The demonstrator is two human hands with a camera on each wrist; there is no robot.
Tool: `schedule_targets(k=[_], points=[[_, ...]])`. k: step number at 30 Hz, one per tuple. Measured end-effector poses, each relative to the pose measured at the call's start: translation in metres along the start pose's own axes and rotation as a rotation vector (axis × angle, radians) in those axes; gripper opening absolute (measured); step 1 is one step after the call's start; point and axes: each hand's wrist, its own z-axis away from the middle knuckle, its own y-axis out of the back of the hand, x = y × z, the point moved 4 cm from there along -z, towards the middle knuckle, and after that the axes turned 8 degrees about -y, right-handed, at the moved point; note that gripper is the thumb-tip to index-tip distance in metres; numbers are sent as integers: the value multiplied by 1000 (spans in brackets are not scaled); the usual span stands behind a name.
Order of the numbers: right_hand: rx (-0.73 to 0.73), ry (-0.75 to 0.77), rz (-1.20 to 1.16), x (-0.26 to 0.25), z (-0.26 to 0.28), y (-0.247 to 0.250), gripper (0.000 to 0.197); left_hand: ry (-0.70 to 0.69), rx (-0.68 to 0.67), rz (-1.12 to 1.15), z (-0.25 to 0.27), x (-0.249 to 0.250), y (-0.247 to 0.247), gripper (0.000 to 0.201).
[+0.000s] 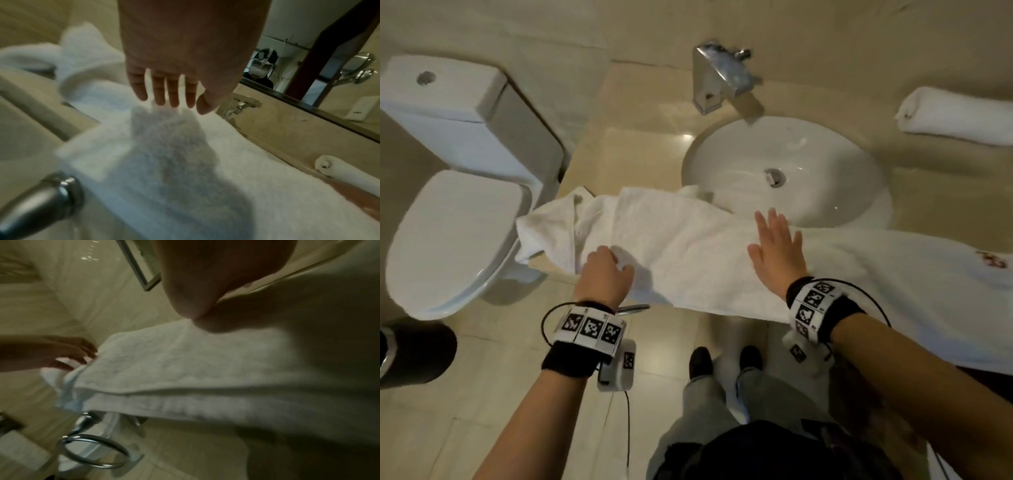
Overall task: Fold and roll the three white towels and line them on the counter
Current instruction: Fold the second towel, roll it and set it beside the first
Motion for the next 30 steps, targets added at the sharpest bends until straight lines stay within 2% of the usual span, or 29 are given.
schedule_targets(k=[3, 5, 6, 8, 13, 18, 20, 22, 25, 28, 30], points=[[-31, -179, -10, 56, 12, -8, 60, -319, 76, -56, -14, 37, -7, 39], [-49, -260, -13, 84, 17, -14, 60, -478, 19, -209, -21, 58, -21, 51], [-49, -286, -11, 98, 21, -16, 59, -477, -59, -296, -25, 64, -31, 54], [-31, -281, 19, 114, 27, -19, 58, -390, -183, -355, -29, 60, -48, 62], [49, -268, 24, 143, 44, -23, 57, -371, -215, -415, -35, 50, -50, 66], [20, -270, 19, 148, 47, -20, 57, -342, -231, -369, -38, 55, -46, 70], [13, -282, -7, 146, 44, -16, 57, -339, -167, -318, -40, 58, -39, 69], [18, -300, -50, 143, 40, -11, 56, -310, -39, -267, -42, 58, -29, 60], [62, -327, -158, 135, 37, -2, 53, -161, 121, -114, -47, 54, -15, 52], [132, -303, -237, 123, 40, 7, 47, 73, 137, 118, -56, 46, -3, 54], [148, -250, -266, 107, 40, 11, 44, 179, 125, 275, -60, 41, 4, 58]])
